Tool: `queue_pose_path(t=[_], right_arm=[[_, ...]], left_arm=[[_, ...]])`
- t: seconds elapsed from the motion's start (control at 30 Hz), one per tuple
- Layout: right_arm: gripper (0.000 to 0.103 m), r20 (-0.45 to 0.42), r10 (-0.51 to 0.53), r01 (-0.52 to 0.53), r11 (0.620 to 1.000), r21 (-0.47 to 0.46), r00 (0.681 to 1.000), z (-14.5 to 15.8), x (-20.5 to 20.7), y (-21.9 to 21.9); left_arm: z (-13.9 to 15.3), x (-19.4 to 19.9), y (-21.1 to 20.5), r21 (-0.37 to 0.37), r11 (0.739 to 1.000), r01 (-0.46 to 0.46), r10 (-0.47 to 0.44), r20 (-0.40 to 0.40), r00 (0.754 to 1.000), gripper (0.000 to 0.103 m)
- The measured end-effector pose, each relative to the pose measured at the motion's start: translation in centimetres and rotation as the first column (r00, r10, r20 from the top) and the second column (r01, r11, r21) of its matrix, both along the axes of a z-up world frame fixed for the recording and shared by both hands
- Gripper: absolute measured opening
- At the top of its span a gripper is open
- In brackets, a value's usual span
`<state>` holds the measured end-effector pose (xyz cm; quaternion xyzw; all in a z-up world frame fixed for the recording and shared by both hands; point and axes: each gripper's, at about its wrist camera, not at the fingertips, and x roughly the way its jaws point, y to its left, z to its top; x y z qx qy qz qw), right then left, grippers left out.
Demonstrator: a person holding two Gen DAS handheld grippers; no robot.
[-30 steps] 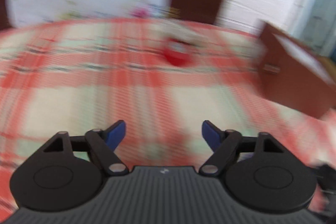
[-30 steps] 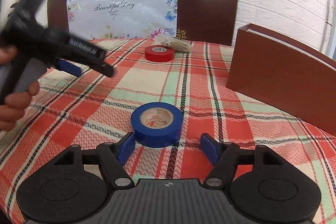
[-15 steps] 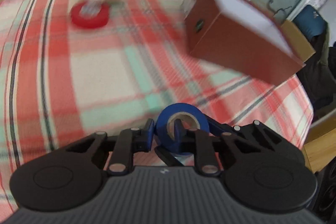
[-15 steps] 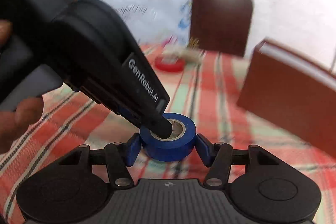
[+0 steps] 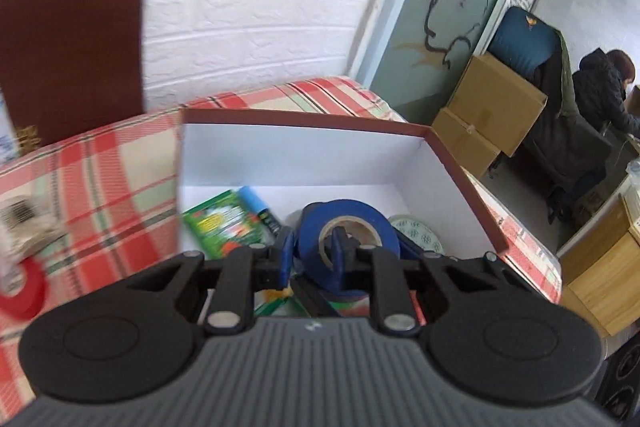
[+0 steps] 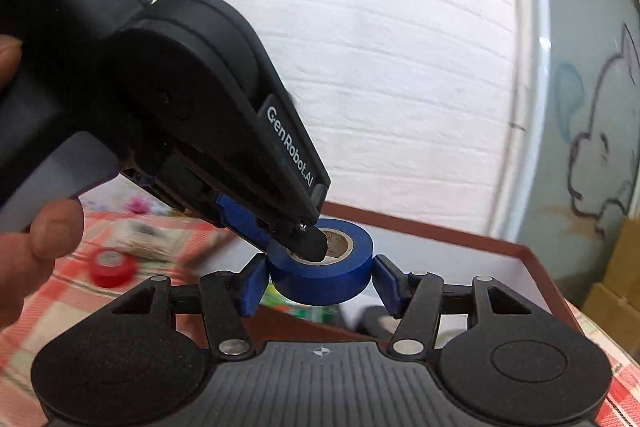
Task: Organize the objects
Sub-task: 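Hold the blue tape with the right tool while the left tool takes it into the box, then move the right tool over the table and grasp the cotton swab bag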
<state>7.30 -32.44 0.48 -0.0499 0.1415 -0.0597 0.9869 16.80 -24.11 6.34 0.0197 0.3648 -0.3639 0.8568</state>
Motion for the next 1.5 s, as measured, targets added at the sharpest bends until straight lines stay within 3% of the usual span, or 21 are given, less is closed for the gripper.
queue_pose_path(t=[0.13, 0.27, 0.47, 0.87, 1.17, 1.5], right_arm=[[0.060, 0.002, -0.036, 0.036, 0.999, 0.011, 0.999, -0.8, 0.5, -1.1], [0.060, 0.026, -0.038, 0.037, 0.999, 0.039, 0.999, -1.1, -0.4, -0.9], [0.061, 0.057, -0.057, 0.055, 0.998, 0.043, 0.997, -0.9, -2.7, 0.6], [0.061, -0.017, -0.080, 0.081, 0.990, 0.117, 0.997, -1.2, -7.3, 1.3], [0.061, -0.181, -0.044, 0.083, 0.973, 0.213, 0.983, -3.9, -8.9, 3.8], [0.063, -0.255, 0.040, 0.017, 0.975, 0.220, 0.966, -5.2, -8.3, 7.5]], left_arm=[[-2.1, 0.7, -1.1, 0.061, 0.997, -0.039, 0.040, -0.016, 0.999, 0.039], [-2.0, -0.1, 0.1, 0.062, 0.997, -0.046, 0.045, 0.018, 0.999, 0.049], [-0.9, -1.5, 1.2, 0.068, 0.996, -0.052, 0.048, 0.057, 0.997, 0.049], [-0.1, -4.9, 4.8, 0.082, 0.990, -0.116, 0.106, 0.119, 0.987, 0.048], [-3.6, -6.0, 8.6, 0.180, 0.961, -0.212, 0.195, 0.109, 0.975, 0.048], [-7.4, -5.6, 14.0, 0.264, 0.911, -0.317, 0.306, 0.083, 0.948, 0.049]])
